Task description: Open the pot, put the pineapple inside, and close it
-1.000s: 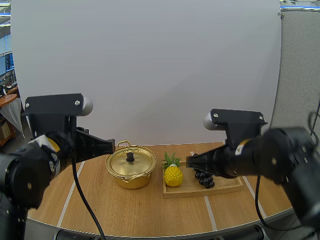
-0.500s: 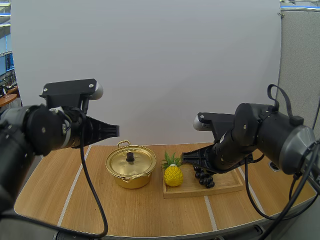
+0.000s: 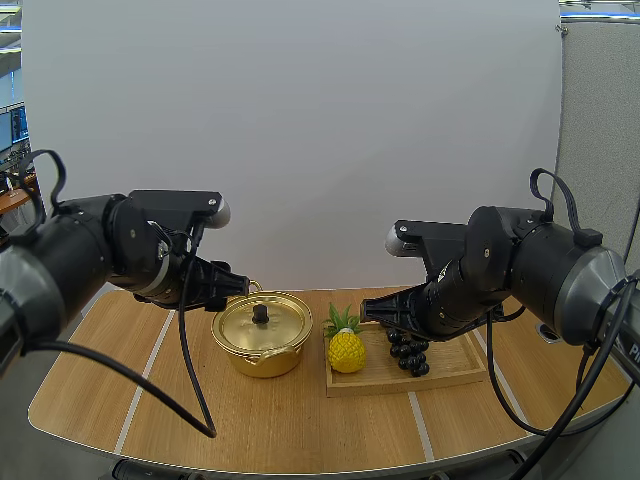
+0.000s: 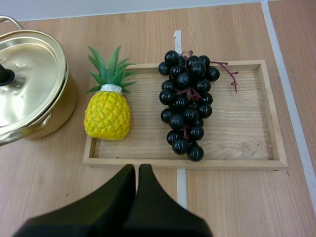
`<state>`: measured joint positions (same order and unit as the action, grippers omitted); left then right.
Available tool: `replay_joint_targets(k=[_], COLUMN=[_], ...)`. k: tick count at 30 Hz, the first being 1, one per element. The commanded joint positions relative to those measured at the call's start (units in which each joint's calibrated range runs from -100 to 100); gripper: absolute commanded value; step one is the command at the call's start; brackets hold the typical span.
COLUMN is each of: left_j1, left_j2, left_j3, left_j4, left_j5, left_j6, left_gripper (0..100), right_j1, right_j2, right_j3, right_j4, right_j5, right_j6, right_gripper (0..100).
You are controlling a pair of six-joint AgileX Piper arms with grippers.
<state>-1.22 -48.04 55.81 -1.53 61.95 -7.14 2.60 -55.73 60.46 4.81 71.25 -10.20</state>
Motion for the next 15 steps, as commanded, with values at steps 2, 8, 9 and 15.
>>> replay_joint_targets(k=[2,8,9,15], left_j1=[0.07,0.07,0.07,0.07], left_j2=[1.74,2.33,2.33,2.33], left_j3=[-0.52,-0.52,-0.52,-0.57], left_j4=[0.04,0.04,0.04,-6.53], left_j5=[-3.86,-5.55,-5.55,-7.09], left_j6=[0.52,3.35,4.01,13.13], left_gripper=[100,100,100,100], right_j1=[-0.24,-0.24,-0.24,-0.24], right_j2=[-0.08,-0.08,-0.08,-0.08], right_j3=[-0.49,-0.49,-0.49,-0.49], right_j4=[0.05,0.34,0.52,0.52], right_j5=[-2.76,-8.42,-8.20,-8.20], right_j6=[-0.23,0.43,0.57,0.57], right_gripper=[53,100,100,100])
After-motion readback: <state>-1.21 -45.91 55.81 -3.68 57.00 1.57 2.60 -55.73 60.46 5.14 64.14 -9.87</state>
